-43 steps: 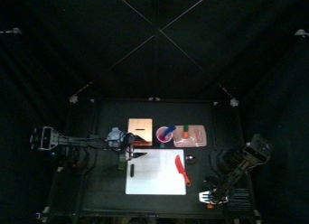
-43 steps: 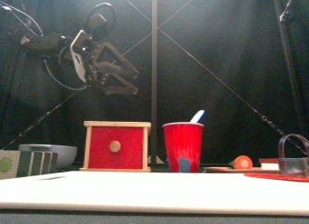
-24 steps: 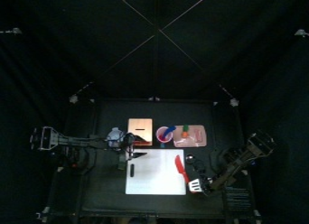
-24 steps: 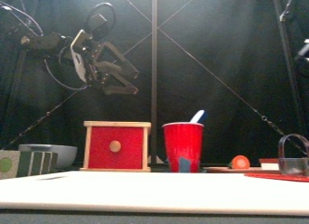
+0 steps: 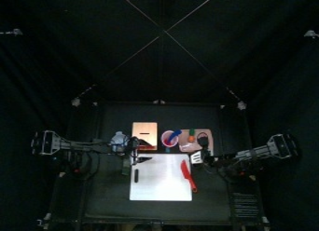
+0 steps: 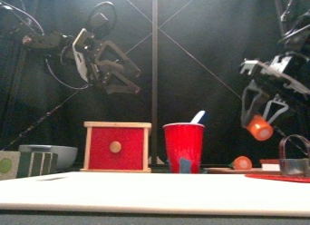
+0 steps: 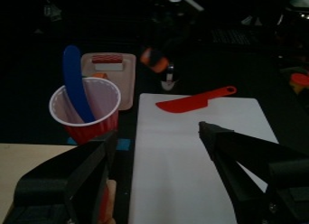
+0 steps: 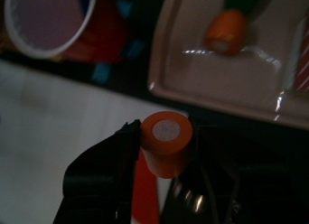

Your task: Place carrot bottom on plate

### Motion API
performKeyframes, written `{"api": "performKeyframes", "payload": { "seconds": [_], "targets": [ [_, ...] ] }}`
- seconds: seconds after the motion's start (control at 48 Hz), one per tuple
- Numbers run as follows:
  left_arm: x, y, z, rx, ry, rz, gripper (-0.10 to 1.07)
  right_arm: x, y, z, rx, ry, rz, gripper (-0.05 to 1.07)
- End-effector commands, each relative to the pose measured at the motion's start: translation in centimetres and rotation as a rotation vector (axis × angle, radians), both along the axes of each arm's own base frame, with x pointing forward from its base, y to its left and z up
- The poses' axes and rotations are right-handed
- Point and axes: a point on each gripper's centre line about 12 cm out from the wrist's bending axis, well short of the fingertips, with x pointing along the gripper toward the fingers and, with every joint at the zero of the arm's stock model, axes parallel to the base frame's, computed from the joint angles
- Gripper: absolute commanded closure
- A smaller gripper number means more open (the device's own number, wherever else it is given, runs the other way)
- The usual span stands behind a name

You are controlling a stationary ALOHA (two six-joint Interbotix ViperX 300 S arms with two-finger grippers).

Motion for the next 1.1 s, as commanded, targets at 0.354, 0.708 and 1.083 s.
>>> {"api": "performKeyframes", "payload": {
  "seconds": [0.354,0.708,1.083],
  "targets": [
    [0.2,0.1,0.6,-0.012,-0.022,0.011,-0.05,-0.6,-5.6,-4.0,0.066,0.082,-0.07,0.27],
    [0.3,0.1,0.6,-0.013,-0.019,0.013,-0.05,0.9,-5.9,-4.9,0.07,0.103,-0.029,0.08],
    [0.4,0.0,0.8,-0.013,-0.028,0.009,-0.05,1.5,-5.2,-1.0,-0.024,0.037,0.034,0.01]
  ]
}}
